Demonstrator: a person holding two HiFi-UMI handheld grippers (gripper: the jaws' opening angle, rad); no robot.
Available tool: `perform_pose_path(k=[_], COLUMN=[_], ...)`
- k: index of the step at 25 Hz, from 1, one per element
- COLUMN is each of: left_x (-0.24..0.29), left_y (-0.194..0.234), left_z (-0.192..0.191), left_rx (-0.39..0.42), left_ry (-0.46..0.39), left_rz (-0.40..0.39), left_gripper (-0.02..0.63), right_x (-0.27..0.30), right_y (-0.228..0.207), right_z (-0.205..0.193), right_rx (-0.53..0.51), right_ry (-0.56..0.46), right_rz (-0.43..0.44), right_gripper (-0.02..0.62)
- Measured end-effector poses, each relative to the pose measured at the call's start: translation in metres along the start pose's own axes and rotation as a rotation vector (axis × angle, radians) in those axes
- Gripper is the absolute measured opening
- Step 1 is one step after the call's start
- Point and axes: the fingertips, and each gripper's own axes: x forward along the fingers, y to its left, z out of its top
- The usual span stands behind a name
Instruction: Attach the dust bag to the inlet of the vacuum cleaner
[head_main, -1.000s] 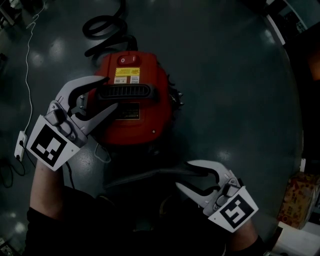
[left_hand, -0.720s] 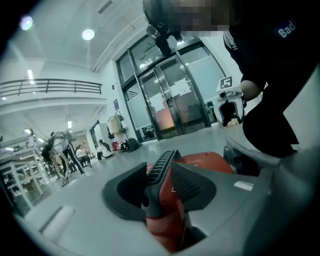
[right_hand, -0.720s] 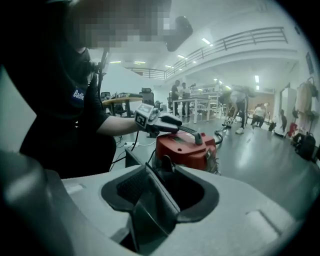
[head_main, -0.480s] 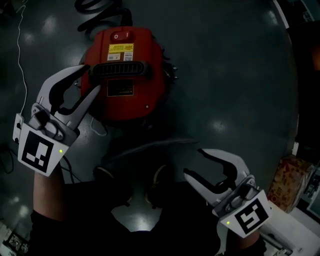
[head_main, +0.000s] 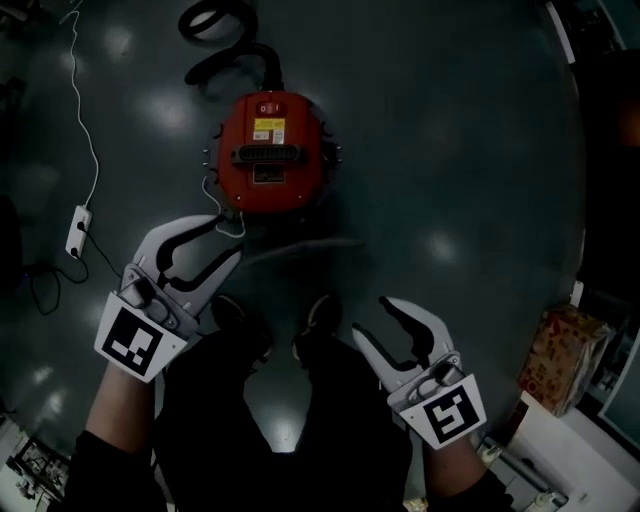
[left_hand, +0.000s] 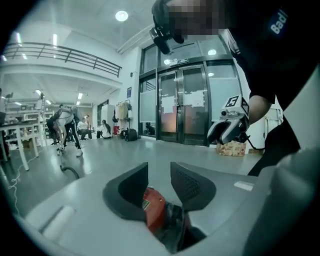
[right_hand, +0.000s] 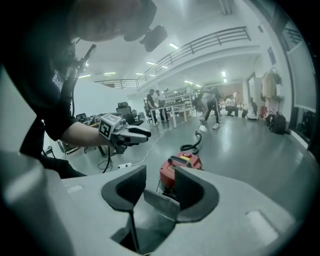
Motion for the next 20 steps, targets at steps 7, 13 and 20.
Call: perform_pose_path(k=[7, 13, 20], left_x=[-0.066, -0.103, -0.141], left_y=[-0.059, -0.087, -0.123], left_z=[0.113, 0.208, 0.269], left_rx=[-0.072, -0.044, -0.017], left_ry=[0.104, 0.095, 0.053], left_rz=[-0.030, 0.041, 0.125], left_gripper=[0.140, 0.140, 0.140], right_x=[-0.072, -0.107, -0.134], right_y=[0.057, 0.092, 0.115], right_z=[0.094, 0.136, 0.144], right_rx=[-0.040, -0.128, -0.136], right_ry=[-0.008, 0.033, 0.007], right_rz=[0.055, 0.161, 0.234], right_gripper=[0.178, 0.179, 0.178])
